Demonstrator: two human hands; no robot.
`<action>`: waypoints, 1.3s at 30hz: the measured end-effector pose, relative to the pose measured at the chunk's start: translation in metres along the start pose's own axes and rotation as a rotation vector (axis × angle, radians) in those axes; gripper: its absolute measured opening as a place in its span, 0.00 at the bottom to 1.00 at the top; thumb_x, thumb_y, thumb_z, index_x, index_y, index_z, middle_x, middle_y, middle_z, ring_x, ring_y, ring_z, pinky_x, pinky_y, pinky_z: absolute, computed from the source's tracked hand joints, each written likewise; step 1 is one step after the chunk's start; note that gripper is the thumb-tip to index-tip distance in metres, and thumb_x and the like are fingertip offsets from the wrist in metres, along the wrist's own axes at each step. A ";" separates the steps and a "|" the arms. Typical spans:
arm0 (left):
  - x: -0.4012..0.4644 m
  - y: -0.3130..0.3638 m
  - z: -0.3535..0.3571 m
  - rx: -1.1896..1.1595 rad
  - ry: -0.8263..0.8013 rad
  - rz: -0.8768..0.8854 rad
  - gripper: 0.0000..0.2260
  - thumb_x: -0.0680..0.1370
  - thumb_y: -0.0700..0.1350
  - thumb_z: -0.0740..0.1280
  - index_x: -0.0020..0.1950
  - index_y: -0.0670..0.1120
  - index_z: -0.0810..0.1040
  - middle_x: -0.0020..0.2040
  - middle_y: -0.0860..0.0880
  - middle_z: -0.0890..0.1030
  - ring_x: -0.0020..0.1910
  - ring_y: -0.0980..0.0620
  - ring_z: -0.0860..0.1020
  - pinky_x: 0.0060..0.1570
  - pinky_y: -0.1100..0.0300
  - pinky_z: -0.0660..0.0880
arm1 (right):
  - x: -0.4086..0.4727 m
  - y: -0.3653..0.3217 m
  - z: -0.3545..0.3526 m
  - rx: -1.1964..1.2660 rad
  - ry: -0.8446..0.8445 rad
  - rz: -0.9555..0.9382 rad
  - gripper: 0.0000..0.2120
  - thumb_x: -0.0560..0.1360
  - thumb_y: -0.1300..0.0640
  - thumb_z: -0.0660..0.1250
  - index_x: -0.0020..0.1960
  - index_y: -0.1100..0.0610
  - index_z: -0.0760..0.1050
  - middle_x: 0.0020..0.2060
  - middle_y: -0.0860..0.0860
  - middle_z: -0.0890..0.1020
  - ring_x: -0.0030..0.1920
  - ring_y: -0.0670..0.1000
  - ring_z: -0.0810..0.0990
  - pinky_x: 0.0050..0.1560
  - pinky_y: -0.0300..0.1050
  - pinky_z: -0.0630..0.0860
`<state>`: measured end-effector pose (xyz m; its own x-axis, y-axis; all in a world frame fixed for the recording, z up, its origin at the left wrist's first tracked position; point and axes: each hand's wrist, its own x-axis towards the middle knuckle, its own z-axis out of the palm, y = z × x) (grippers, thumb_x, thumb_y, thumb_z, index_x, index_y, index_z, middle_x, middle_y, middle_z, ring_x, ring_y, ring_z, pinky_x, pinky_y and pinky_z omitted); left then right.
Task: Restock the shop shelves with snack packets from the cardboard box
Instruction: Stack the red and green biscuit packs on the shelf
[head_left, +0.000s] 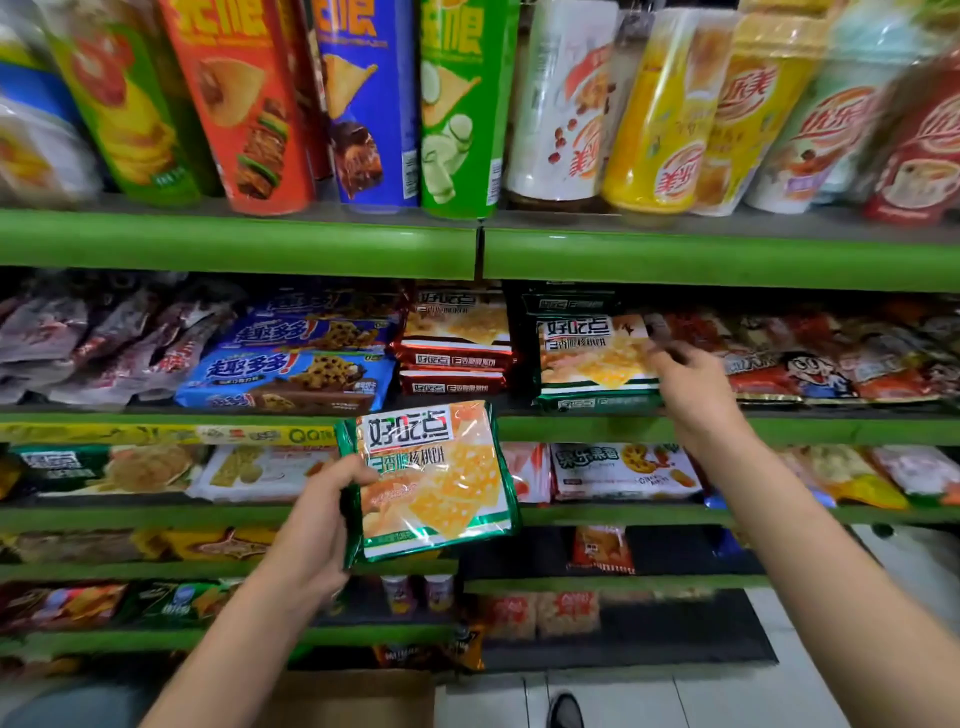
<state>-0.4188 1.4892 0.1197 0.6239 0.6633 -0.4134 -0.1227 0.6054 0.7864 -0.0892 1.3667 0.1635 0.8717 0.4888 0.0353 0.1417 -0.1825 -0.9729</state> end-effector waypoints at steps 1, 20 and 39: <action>0.001 0.001 0.001 -0.005 0.000 0.000 0.20 0.67 0.43 0.65 0.58 0.43 0.79 0.51 0.39 0.86 0.42 0.40 0.86 0.40 0.42 0.83 | 0.006 0.001 0.005 -0.079 0.025 -0.031 0.11 0.81 0.53 0.66 0.60 0.54 0.81 0.56 0.55 0.84 0.56 0.54 0.79 0.56 0.46 0.72; 0.015 0.007 0.013 0.004 -0.055 0.029 0.21 0.65 0.44 0.67 0.58 0.43 0.78 0.52 0.40 0.86 0.47 0.39 0.85 0.43 0.46 0.83 | 0.022 0.004 0.047 -1.003 -0.447 -0.406 0.27 0.79 0.56 0.63 0.76 0.42 0.65 0.80 0.49 0.60 0.79 0.54 0.54 0.78 0.63 0.46; 0.012 -0.001 0.004 0.083 -0.143 0.028 0.31 0.65 0.49 0.80 0.66 0.49 0.75 0.59 0.42 0.84 0.54 0.42 0.85 0.46 0.49 0.83 | -0.128 0.033 0.062 0.146 -0.669 0.266 0.37 0.60 0.40 0.82 0.64 0.54 0.77 0.59 0.51 0.84 0.60 0.53 0.82 0.70 0.59 0.70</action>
<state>-0.4084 1.4950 0.1159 0.7256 0.6061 -0.3259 -0.0806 0.5451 0.8345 -0.2252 1.3511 0.1130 0.3885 0.8684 -0.3082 -0.1395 -0.2752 -0.9512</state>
